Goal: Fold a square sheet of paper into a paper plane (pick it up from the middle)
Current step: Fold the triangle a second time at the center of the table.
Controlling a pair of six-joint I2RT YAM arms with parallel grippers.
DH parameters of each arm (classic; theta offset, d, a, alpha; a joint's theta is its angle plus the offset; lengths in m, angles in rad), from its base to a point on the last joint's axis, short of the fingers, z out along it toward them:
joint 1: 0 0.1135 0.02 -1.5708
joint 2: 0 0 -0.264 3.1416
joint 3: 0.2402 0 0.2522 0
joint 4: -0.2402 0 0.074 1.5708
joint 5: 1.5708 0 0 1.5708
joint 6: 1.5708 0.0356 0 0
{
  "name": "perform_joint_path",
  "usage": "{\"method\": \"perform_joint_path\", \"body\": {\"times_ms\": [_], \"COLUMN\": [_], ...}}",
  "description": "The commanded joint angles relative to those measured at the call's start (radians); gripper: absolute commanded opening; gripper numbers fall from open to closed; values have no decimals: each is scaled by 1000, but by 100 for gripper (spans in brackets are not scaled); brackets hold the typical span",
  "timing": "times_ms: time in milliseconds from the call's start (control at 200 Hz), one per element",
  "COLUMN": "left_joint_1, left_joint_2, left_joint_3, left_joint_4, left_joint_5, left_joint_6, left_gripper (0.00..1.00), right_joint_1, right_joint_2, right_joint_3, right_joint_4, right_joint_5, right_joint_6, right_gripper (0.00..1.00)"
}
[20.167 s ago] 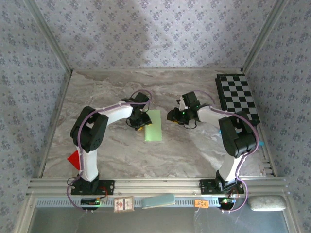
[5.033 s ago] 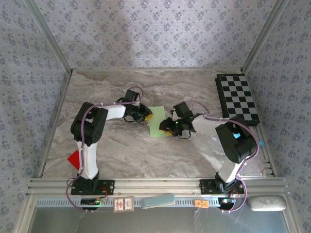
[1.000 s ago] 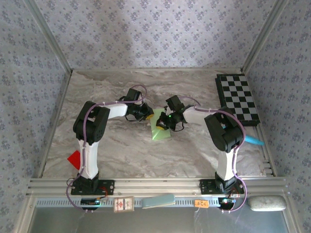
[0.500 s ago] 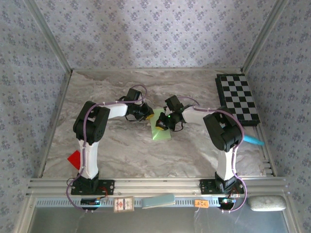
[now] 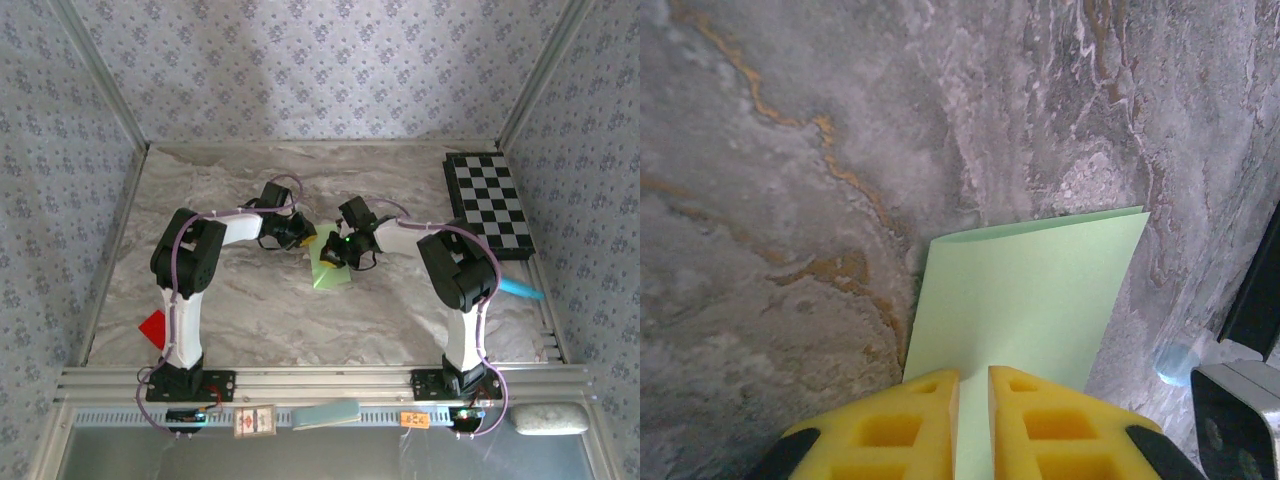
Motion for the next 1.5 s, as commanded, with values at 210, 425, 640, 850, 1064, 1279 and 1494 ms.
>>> {"method": "perform_joint_path", "body": {"times_ms": [210, 425, 640, 850, 1064, 1279, 1494], "left_joint_1": [-49, -52, -52, -52, -53, -53, -52], "left_joint_2": [73, 73, 74, 74, 73, 68, 61], "left_joint_3": [-15, -15, -17, -17, -18, -17, -5], "left_joint_4": [-49, -49, -50, -48, -48, -47, -62], "left_joint_5": [11, 11, 11, 11, 11, 12, 8], "left_joint_6": [-7, -7, -7, -8, -9, -10, -5], "left_gripper": [16, 16, 16, 16, 16, 16, 16], "right_joint_1": [3, 4, 8, 7, 10, 10, 9], "right_joint_2": [24, 33, 40, 44, 50, 60, 63], "right_joint_3": [23, 26, 36, 37, 36, 35, 36], "right_joint_4": [-26, -34, -53, -63, -66, -77, -89], "right_joint_5": [13, 11, 9, 13, 16, 22, 29], "right_joint_6": [-6, -10, -16, -19, -20, -21, -23], "right_gripper": [0, 0, 0, 1, 2, 5, 9]}}
